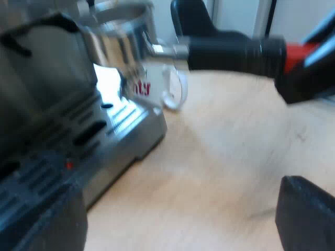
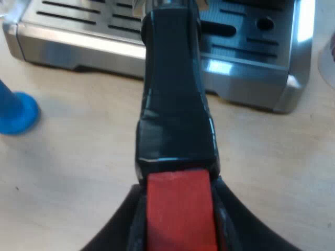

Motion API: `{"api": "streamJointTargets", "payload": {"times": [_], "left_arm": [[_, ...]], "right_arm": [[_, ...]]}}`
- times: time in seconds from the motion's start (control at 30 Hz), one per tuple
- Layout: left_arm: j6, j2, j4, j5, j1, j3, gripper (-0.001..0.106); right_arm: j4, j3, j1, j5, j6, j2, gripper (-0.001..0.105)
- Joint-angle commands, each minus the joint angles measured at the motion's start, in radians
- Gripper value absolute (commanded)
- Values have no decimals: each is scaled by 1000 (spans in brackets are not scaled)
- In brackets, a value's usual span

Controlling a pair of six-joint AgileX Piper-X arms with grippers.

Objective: Grind coffee beans and then tamp

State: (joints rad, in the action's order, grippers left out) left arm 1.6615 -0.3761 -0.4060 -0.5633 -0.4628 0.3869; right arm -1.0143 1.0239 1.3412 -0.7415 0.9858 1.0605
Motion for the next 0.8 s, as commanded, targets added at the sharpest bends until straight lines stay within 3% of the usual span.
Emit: {"api": "streamJointTargets", "payload": {"times": [0.03,0.2,0.47,0.7,0.8], "left_arm": [[2,35,7,-17,-3,2,77],[2,72,-5,-17,-3,2,77],[2,71,-119,-17,-3,2,77],[2,71,-131,-17,-3,2,77],[-5,71,-162,-17,-3,2,77]], "right_arm": [[40,-18,16,-72,-3,-30,0],[124,-109,66,-72,8,-57,0],[318,-241,109,-75,11,-57,0],[458,-341,109,-62,13,-57,0],[493,-379,109,-43,49,-57,0]]}}
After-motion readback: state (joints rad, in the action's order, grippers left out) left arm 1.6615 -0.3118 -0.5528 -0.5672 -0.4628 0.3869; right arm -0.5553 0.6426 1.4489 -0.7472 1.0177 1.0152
